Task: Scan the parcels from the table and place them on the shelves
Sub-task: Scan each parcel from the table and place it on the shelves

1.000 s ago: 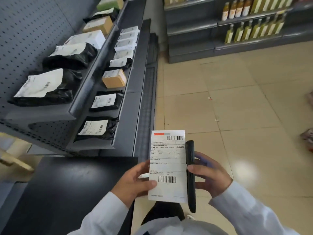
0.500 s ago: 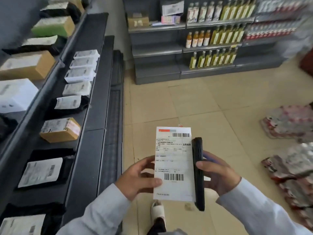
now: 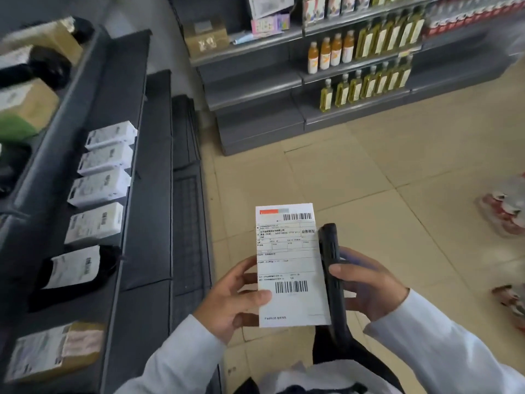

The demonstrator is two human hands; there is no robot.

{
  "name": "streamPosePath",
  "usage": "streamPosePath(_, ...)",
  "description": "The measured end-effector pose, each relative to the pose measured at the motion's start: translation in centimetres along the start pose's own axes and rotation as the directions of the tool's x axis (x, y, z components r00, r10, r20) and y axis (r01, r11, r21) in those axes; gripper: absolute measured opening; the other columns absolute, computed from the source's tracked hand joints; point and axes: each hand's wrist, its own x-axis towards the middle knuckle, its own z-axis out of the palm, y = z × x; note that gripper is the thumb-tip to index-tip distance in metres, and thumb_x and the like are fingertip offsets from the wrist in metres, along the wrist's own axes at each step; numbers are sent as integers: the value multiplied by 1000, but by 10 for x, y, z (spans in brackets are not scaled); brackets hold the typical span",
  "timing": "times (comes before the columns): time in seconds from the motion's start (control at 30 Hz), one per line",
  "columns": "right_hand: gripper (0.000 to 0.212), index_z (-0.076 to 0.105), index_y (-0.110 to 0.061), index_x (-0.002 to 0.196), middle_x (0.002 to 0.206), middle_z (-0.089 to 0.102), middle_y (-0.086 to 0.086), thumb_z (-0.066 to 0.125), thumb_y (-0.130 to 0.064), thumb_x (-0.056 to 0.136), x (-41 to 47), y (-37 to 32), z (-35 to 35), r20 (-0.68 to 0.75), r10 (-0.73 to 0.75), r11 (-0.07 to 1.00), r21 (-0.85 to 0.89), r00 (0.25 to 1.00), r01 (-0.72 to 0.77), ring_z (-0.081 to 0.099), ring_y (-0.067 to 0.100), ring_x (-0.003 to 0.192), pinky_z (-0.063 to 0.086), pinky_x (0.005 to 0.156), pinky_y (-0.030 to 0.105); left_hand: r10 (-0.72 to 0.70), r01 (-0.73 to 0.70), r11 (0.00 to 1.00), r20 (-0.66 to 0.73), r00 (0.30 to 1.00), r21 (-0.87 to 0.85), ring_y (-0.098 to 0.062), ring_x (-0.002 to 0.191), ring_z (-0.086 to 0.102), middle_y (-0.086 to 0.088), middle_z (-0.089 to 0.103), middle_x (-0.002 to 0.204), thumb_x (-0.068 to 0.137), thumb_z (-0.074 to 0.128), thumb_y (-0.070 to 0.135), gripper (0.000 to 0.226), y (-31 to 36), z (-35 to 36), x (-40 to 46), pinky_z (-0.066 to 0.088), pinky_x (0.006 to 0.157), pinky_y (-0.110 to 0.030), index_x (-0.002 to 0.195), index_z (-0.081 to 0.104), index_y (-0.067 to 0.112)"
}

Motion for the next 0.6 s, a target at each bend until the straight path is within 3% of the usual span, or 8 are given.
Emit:
streamPosePath(0.13, 75, 71, -28, 120, 110, 76, 4, 81, -37, 47, 100, -62, -4, 47, 50, 998, -27, 998, -49, 74, 23, 98, 58, 77, 42, -22, 19, 999, -97, 995, -26, -39, 114, 64, -15, 62, 132, 51, 95, 18, 93, 58, -20, 67, 51, 91, -62, 136, 56, 23)
streamPosePath(0.27, 78, 72, -27, 118, 105, 77, 4, 83, -37, 42, 188, -116, 2, 123, 105, 994, -51, 987, -99, 75, 21, 92, 58, 71, 38, -61, 54, 997, -176, 982, -45, -40, 110, 66, -13, 66, 126, 43, 100, 23, 104, 116, -44, 115, 53, 87, -62, 136, 53, 31)
streamPosePath(0.43, 61, 79, -36, 101, 101, 78, 1, 81, -39, 40, 293, -173, 25, 263, 159, 986, -95, 952, -139, 75, 17, 86, 57, 65, 34, -54, 28, 996, -310, 949, -88, -33, 105, 70, -15, 67, 123, 69, 80, 10, 75, 166, -73, 165, 58, 79, -55, 133, 52, 37)
streamPosePath(0.6, 79, 79, -30, 105, 101, 77, 7, 92, -40, 28, 392, -210, 51, 275, 195, 975, -156, 941, -156, 75, 21, 85, 57, 64, 35, -38, -13, 989, -345, 938, -145, -35, 110, 67, -16, 66, 125, 67, 85, 17, 76, 205, -132, 234, 53, 84, -64, 134, 55, 40)
